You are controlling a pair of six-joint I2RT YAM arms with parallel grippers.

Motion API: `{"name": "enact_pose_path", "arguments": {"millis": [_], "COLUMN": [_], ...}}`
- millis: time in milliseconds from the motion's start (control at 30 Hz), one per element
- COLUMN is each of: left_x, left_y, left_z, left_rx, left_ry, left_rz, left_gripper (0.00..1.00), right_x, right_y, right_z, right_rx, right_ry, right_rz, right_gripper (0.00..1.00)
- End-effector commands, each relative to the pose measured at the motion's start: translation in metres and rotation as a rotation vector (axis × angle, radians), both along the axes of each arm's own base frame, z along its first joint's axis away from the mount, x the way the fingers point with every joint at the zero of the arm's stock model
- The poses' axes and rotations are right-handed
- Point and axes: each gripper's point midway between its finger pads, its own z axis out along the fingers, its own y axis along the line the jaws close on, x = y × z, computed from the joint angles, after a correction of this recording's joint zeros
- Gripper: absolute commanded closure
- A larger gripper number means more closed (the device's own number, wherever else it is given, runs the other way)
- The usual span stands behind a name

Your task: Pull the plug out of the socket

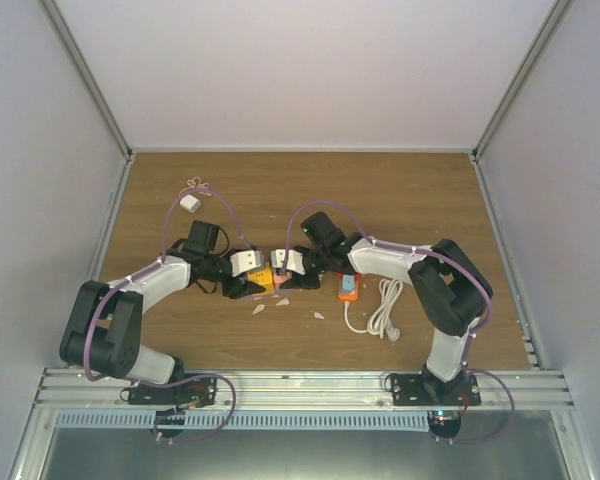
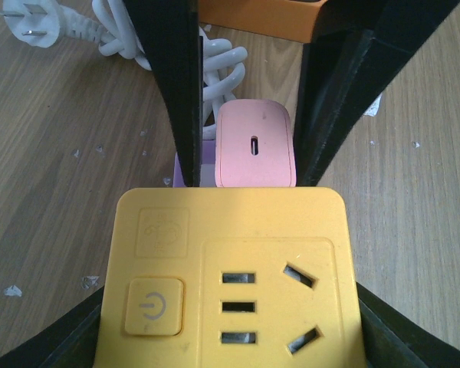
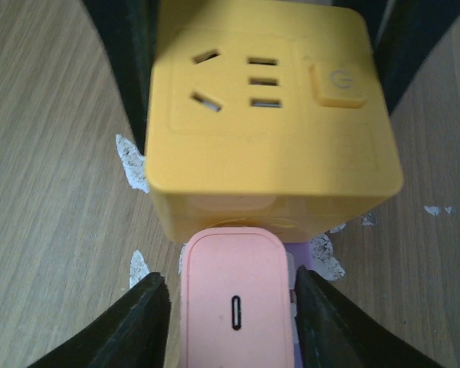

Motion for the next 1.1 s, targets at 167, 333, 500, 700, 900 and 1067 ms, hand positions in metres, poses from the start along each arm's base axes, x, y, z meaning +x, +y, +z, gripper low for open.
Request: {"name": "enact_pose_path", "arguments": {"millis": [167, 333, 500, 700, 900, 1067], "left_x": [-0.001, -0.005, -0.005, -0.008, -0.006, -0.009], "left_y": [-0.013, -0.02, -0.022, -0.017, -0.013, -0.016], "left_z": [0.027, 0.045, 0.052, 0.042, 0.037, 0.05], "left_rx": [-0.103, -0.178, -0.194, -0.121, -0.076, -0.187], "left_ry": [-0.008, 0.027, 0.027, -0.117, -0.218, -0.079], "left_rz": [-0.039, -0.062, -0.07, -0.062, -0.036, -0.052], "left_gripper": [0.61, 0.64, 0.67, 0.7, 0.72, 0.73], "right_x": [-0.004, -0.007, -0.009, -0.009, -0.006, -0.003], "right_y": [0.005, 0.004, 0.001, -0.002, -0.002, -0.003], "right_z": [-0.004, -0.01, -0.02, -0.031, -0.04, -0.044], "right_rx": [0.004, -0.008, -0.036, -0.068, -0.091, -0.103], "right_ry": [0.02, 0.041, 0.061, 0.089, 0.099, 0.09], "right_rz": [0.016, 0.021, 0.019, 0.006, -0.008, -0.021], "right_gripper": [0.76, 0.87, 0.93, 0.97, 0.98, 0.98]}}
